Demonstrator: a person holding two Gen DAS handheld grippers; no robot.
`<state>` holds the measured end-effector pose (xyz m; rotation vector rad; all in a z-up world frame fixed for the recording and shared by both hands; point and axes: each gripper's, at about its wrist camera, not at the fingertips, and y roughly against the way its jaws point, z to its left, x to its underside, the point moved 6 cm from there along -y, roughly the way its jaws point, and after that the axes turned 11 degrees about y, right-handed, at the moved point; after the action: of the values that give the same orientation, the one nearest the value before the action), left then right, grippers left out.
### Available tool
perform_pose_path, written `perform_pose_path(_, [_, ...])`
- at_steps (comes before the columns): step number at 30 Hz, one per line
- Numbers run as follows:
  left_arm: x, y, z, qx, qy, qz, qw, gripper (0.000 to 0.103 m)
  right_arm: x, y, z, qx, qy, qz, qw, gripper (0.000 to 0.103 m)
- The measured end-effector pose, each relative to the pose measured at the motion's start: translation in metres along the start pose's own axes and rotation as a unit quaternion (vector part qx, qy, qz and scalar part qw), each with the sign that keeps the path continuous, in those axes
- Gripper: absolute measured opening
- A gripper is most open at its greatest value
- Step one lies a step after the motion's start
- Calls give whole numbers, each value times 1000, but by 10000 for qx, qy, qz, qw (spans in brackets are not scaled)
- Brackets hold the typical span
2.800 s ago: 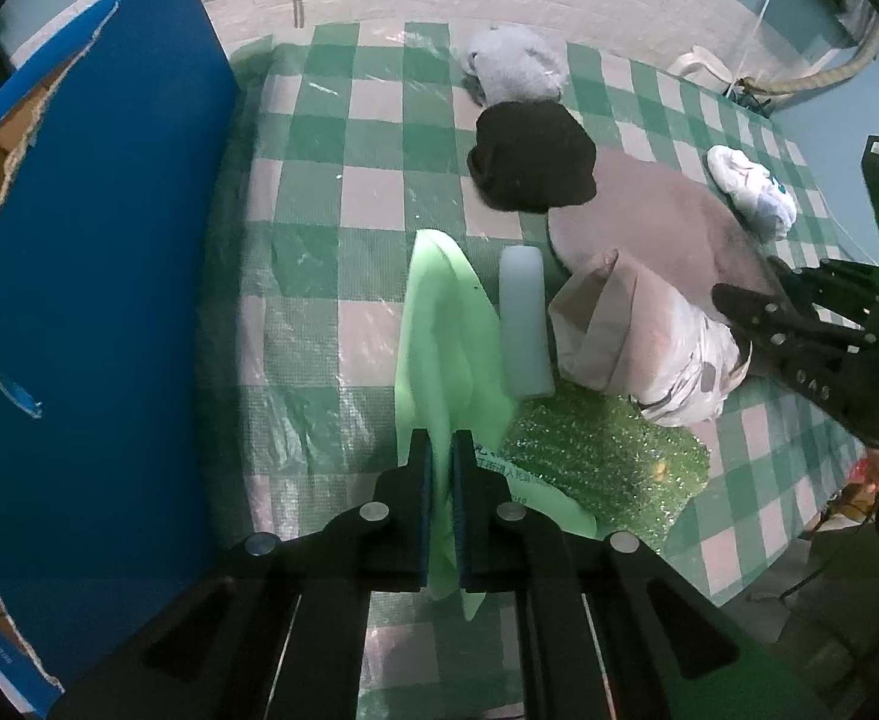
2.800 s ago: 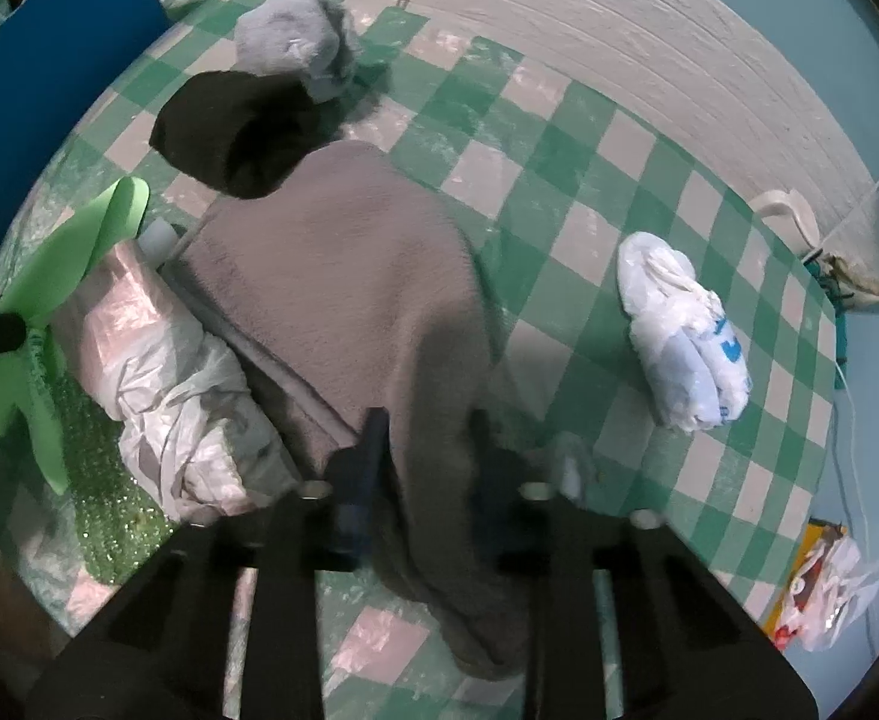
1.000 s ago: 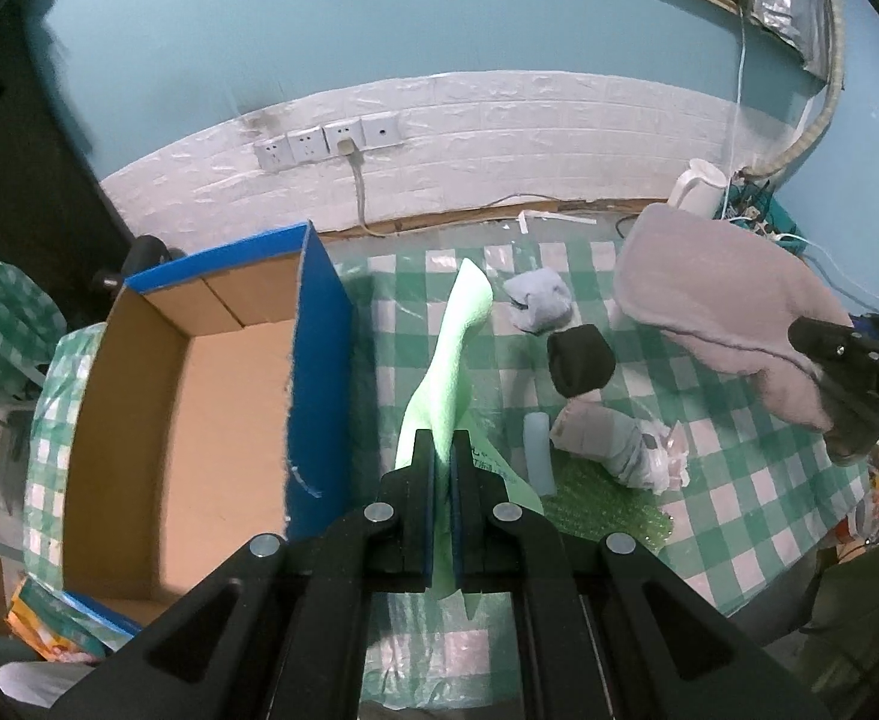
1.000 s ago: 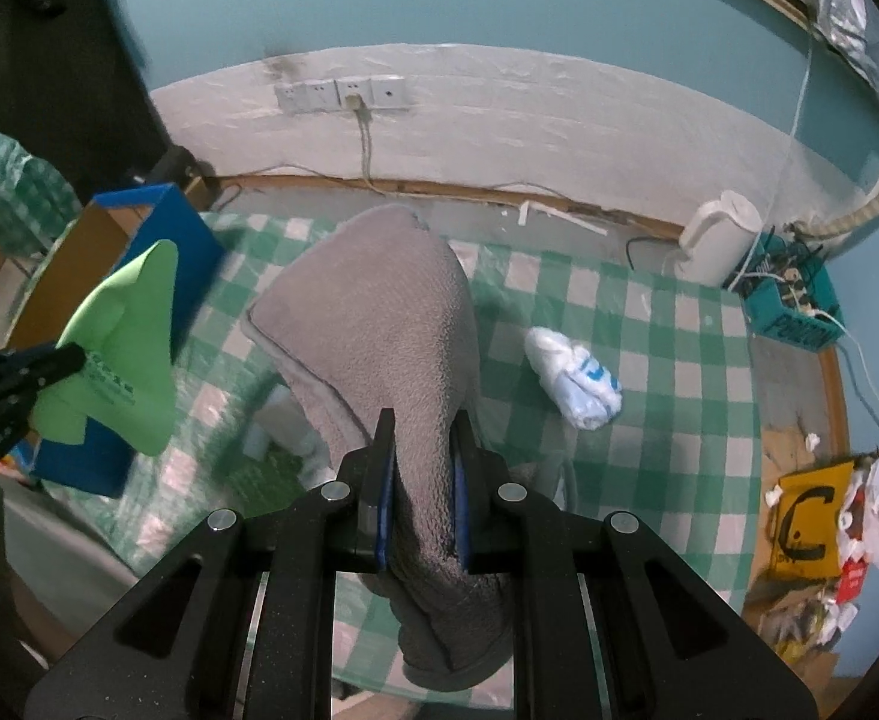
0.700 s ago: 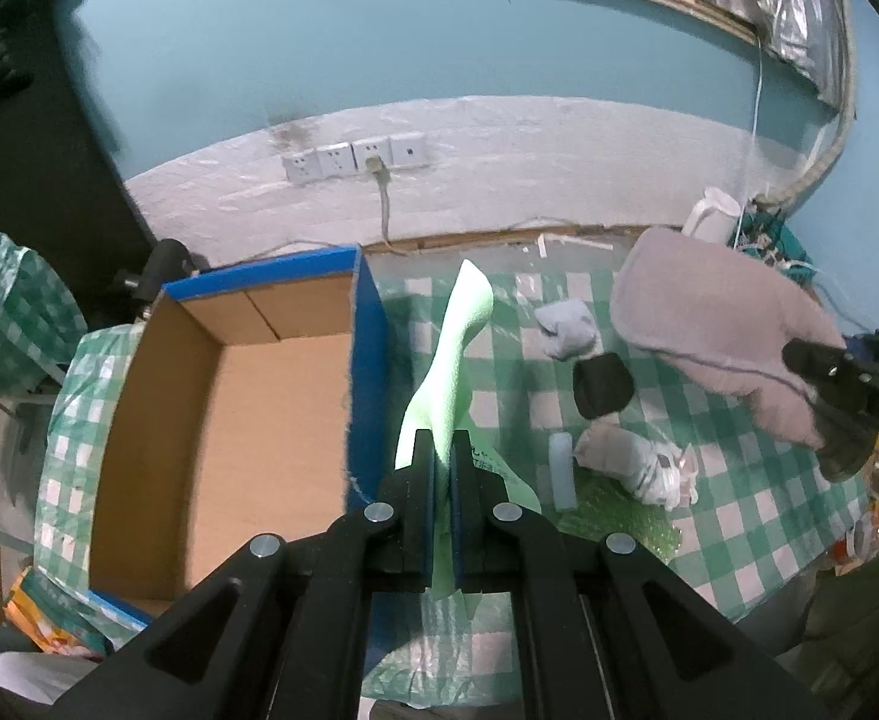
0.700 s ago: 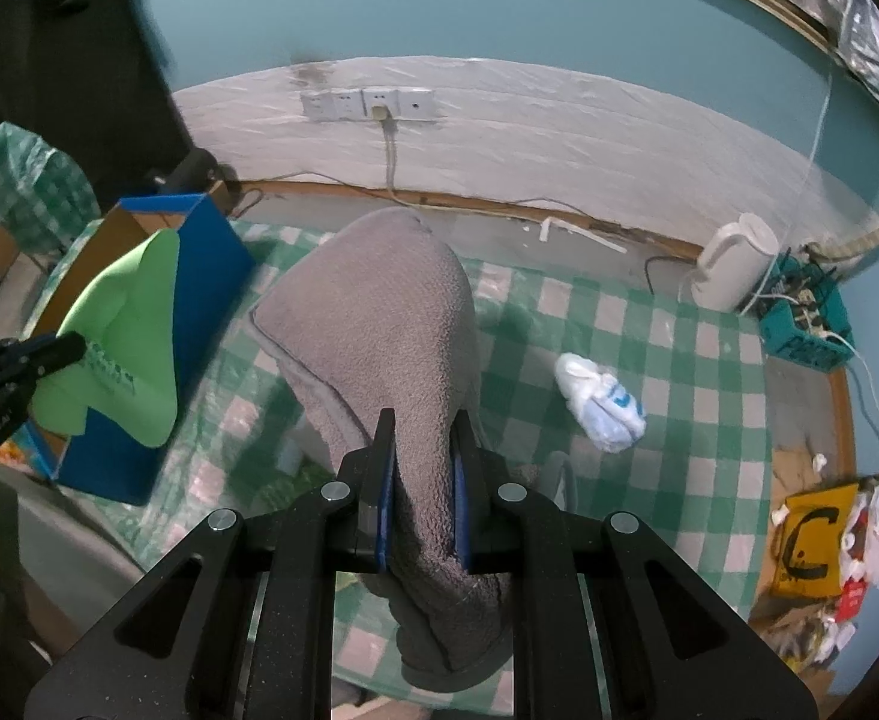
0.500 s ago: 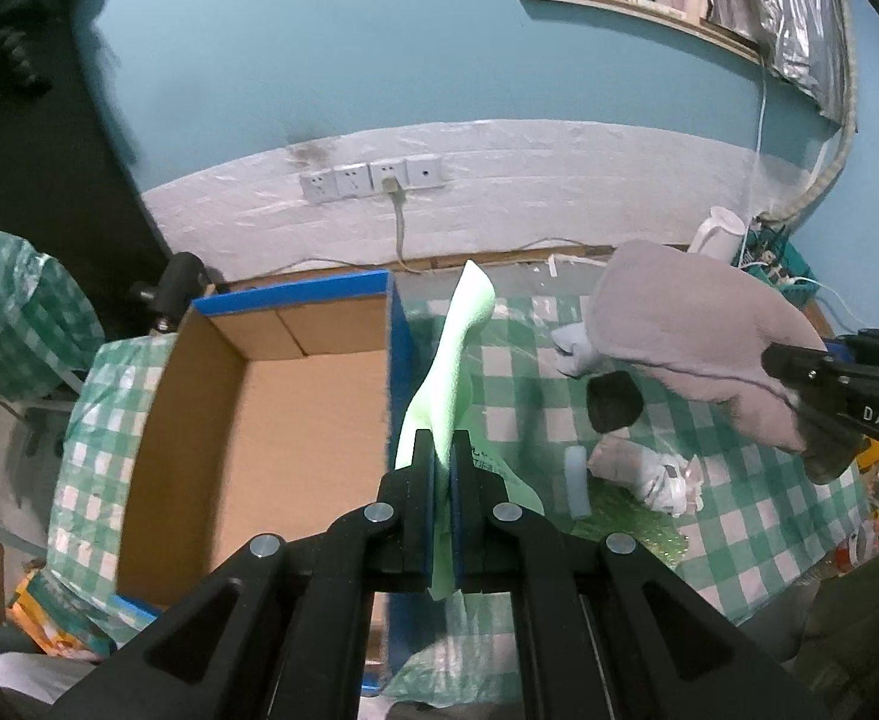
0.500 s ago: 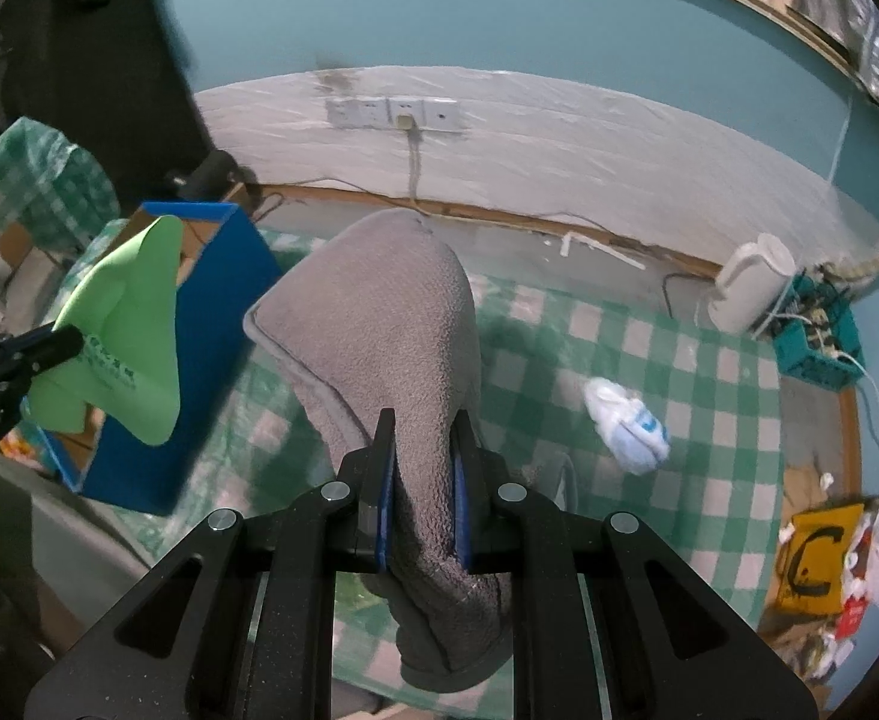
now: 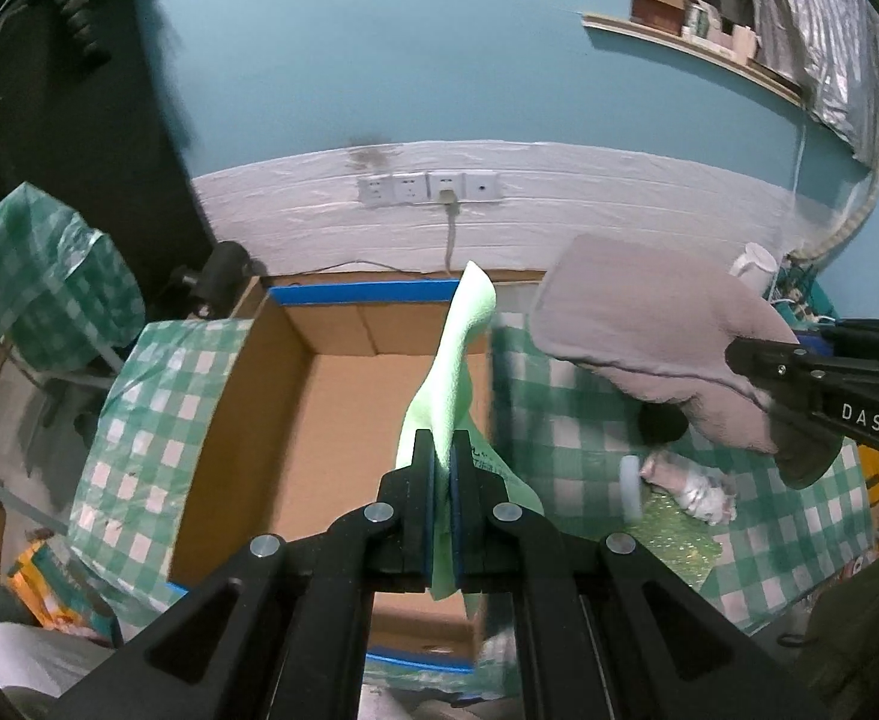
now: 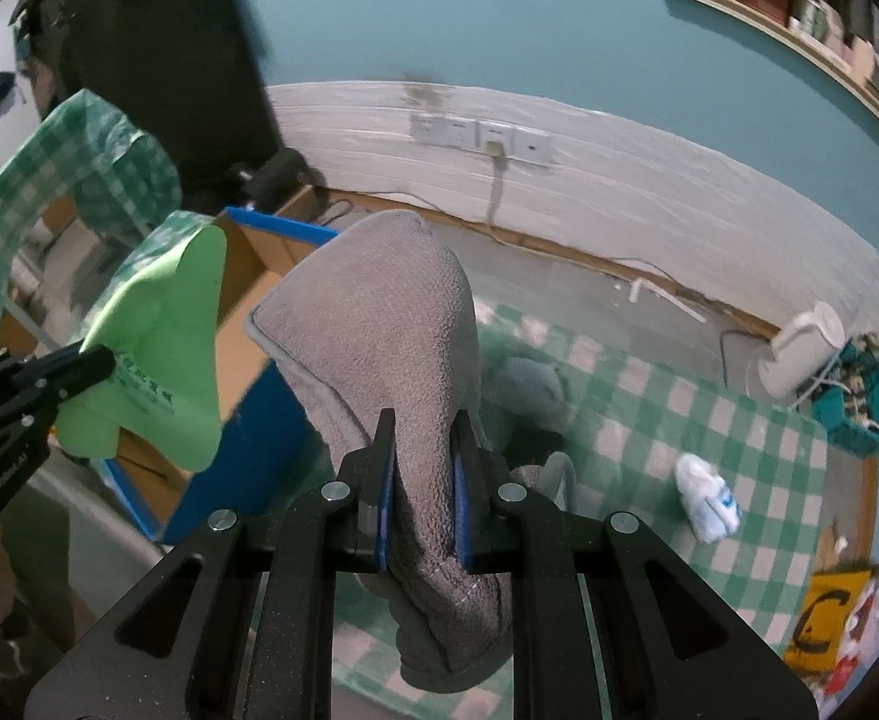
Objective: Organize soft objects
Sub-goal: 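Lift and carry the green cloth and grey towel into the cardboard box with both tools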
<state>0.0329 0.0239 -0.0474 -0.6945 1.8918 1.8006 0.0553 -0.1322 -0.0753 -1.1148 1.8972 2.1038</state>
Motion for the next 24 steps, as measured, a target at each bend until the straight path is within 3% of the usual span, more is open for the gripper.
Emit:
perform_pose_path(14, [4, -11, 67, -311, 469, 95, 9984, 4, -51, -35, 79, -334, 552, 116, 9978, 13])
perform_pose_path(19, [9, -22, 92, -630, 550, 134, 9964, 4, -62, -48, 109, -457, 739, 197, 9960, 13])
perform_pose_path(24, [15, -35, 110, -699, 708, 298, 9946, 4, -68, -65, 133, -532, 869, 346, 9942, 13])
